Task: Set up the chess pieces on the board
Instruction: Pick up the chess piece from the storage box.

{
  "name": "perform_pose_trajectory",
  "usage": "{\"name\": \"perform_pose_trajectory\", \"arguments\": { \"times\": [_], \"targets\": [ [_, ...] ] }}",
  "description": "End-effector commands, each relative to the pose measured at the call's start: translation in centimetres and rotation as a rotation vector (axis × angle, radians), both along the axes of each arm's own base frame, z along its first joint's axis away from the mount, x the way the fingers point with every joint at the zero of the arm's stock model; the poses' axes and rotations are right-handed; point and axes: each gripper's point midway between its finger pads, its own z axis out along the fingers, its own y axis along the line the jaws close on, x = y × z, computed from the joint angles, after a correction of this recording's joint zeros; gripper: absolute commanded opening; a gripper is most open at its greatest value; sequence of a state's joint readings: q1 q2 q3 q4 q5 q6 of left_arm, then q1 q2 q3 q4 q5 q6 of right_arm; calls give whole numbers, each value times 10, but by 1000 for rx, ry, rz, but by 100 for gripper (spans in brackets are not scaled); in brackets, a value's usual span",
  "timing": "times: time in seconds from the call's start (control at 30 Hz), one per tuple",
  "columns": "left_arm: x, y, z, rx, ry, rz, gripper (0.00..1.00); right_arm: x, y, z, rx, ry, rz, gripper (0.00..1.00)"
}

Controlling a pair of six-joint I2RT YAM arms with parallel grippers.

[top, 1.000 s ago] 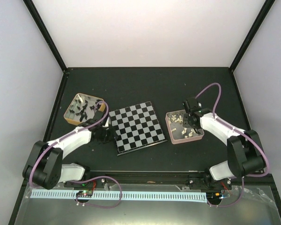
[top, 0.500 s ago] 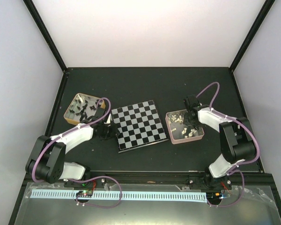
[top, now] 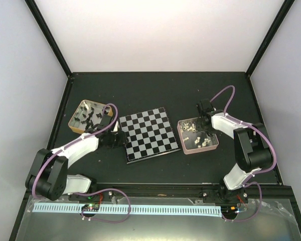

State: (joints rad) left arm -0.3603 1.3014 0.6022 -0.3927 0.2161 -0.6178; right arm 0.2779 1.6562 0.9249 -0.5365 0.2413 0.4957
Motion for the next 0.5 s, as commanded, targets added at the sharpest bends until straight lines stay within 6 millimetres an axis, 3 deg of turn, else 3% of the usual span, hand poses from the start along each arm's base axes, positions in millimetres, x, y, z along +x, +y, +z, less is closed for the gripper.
{"name": "perform_pose_trajectory", "arguments": {
  "times": [0.0,0.1,0.27,0.37,0.47],
  "targets": [
    [13,-1,24,3,-88,-9,47,13,-4,5,-24,-31,-19,14],
    [13,0,28,7,-102,-5,47,10,-6,5,-28,-29,-22,2],
    [12,3,37,13,-133,-1,48,3,0,23,14,-44,-5,1],
    [11,5,46,7,-165,2,49,-4,15,40,85,-64,39,1],
    [11,5,54,-5,-192,4,49,-15,43,55,161,-67,127,1]
  ]
}}
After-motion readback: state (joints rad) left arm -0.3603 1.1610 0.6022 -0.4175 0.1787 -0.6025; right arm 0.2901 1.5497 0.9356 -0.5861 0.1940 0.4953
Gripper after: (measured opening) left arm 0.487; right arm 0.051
